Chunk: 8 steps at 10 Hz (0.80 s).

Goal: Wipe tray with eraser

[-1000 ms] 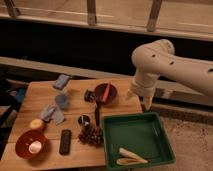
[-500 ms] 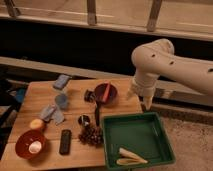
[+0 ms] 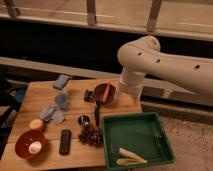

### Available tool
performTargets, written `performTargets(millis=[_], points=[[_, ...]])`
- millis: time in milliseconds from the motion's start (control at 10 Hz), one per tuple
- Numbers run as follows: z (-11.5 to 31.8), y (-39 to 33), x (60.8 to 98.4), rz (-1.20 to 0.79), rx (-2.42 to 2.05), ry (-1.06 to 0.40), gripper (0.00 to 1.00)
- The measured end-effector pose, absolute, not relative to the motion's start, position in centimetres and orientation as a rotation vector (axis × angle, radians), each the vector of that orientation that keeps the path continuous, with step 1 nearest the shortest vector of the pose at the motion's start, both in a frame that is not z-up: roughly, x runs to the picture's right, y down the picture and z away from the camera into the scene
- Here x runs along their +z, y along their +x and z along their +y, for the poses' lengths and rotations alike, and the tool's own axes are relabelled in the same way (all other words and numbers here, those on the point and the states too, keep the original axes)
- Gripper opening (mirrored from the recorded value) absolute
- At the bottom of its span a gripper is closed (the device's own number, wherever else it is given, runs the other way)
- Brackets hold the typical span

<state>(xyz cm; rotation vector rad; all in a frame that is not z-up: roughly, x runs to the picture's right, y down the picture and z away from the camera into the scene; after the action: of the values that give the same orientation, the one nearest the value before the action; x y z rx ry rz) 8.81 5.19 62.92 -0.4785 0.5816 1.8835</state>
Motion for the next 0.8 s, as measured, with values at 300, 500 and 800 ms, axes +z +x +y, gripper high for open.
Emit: performTargets(millis=[300,500,800], points=[[8.2,1.6,63.1,0.549,1.755,-0.587,0.65],[9.6,-0.6,62.4,0.526,1.706,-0.606,0.65],[9.6,-0.4,62.4,0.527,1.711,-0.602,0.65]])
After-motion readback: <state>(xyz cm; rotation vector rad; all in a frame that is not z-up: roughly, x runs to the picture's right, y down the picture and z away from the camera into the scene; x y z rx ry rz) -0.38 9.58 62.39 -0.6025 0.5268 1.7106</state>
